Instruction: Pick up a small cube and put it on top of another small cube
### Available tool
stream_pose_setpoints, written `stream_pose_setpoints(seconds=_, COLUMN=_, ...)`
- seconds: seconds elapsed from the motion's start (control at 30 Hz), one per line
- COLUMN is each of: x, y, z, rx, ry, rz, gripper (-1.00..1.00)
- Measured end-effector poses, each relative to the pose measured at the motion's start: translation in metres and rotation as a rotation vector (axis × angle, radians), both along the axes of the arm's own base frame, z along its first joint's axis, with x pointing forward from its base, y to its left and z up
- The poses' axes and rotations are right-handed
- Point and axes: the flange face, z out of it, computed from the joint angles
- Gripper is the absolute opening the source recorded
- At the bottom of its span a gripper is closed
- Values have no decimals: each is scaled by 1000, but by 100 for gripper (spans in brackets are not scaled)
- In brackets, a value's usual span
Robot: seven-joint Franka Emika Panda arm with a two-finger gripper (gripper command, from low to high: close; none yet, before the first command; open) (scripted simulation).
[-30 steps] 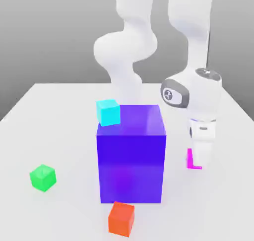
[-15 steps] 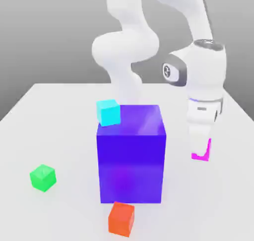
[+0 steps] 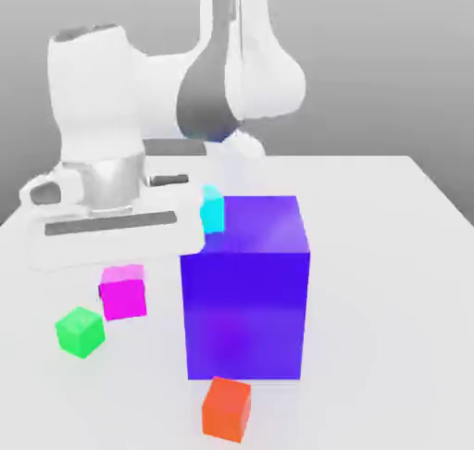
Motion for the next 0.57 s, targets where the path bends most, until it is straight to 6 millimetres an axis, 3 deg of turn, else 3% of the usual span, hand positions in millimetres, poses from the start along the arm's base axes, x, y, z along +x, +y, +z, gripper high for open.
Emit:
stream_pose_setpoints(seconds=0.03, x=-22, y=-15, z=-12, rx=-6, ry=42, rz=-36, gripper=-100)
stream_pose_setpoints(seconds=0.1, x=-38, y=-25, z=-26, rx=-7, ry=74, rz=-61, gripper=-100)
stream_pose_setpoints(seconds=0.47, x=-44, y=-29, z=-88, rx=-8, ry=86, rz=-70, gripper=-100)
stream_pose_setpoints(seconds=0.5, x=-45, y=-29, z=-92, rx=-8, ry=87, rz=-71, gripper=100)
stream_pose_setpoints(seconds=0.57, x=-45, y=-29, z=-92, rx=-8, ry=87, rz=-71, gripper=100)
